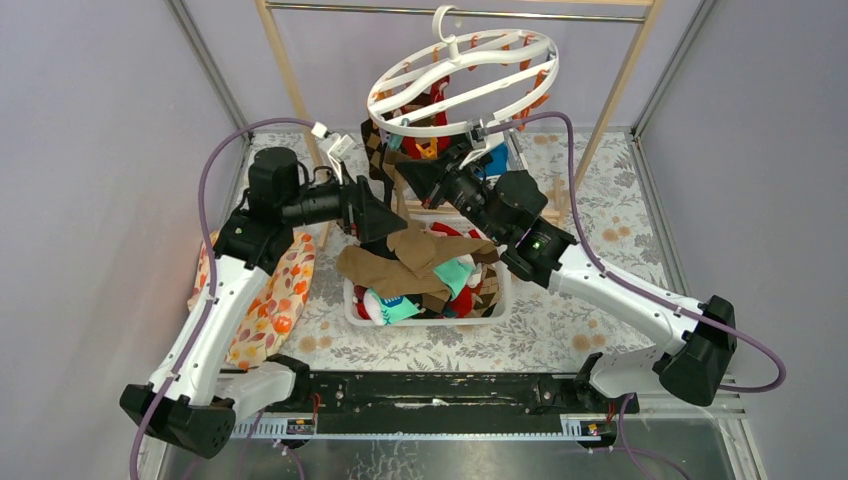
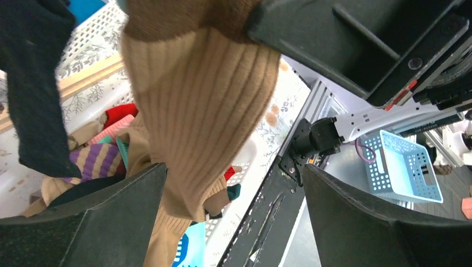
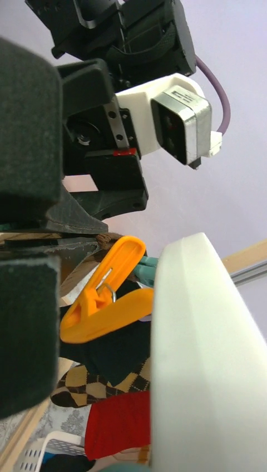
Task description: Clip the socks to the hanger
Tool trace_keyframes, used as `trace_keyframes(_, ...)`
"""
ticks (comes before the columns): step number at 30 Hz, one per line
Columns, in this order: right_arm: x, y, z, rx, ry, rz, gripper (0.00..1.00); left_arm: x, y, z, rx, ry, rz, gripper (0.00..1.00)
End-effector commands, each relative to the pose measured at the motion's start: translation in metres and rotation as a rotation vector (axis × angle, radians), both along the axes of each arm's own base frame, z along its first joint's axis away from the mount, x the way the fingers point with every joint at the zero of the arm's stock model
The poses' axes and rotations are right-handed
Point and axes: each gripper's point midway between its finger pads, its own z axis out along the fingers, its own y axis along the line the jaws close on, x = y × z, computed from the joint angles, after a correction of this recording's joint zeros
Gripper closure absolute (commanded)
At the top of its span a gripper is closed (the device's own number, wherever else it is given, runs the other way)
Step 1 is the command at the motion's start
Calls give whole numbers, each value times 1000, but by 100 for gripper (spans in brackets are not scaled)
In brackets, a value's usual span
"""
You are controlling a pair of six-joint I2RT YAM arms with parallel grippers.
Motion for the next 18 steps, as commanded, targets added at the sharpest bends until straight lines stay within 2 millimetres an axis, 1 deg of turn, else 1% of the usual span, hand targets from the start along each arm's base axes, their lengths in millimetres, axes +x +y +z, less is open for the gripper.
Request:
trace_keyframes(1,3,-3,27,111,26,-38,100,-3,-8,-11,25,-21,-43,5)
trace_keyframes(2,3,-2,27,115,28,-39,100,0,-9,-14,32,-19,-36,8)
trace_keyframes(4,1,0,27,122,33,-31,100,8,-12,-23,50,-5,-12,19)
trace_keyframes(6,0,1,28,136,39,-22,100,19,-12,-32,75,9,24,35)
trace_keyframes(8,-2,2,28,146,48,-12,100,29,-10,-42,98,27,69,56)
trace_keyframes(9,-3,1,28,148,49,-8,96,33,-8,-45,107,32,92,64)
trace_keyframes(11,-6,0,29,161,57,2,86,38,-5,-49,119,25,122,77)
trace_keyframes(12,-8,-3,31,168,54,3,82,39,-4,-49,120,17,129,81)
trace_keyframes(15,-11,-11,30,182,63,1,59,39,-2,-43,123,-16,138,93)
trace_keyframes(18,-14,-24,24,187,87,-6,42,36,0,-37,134,-38,133,100)
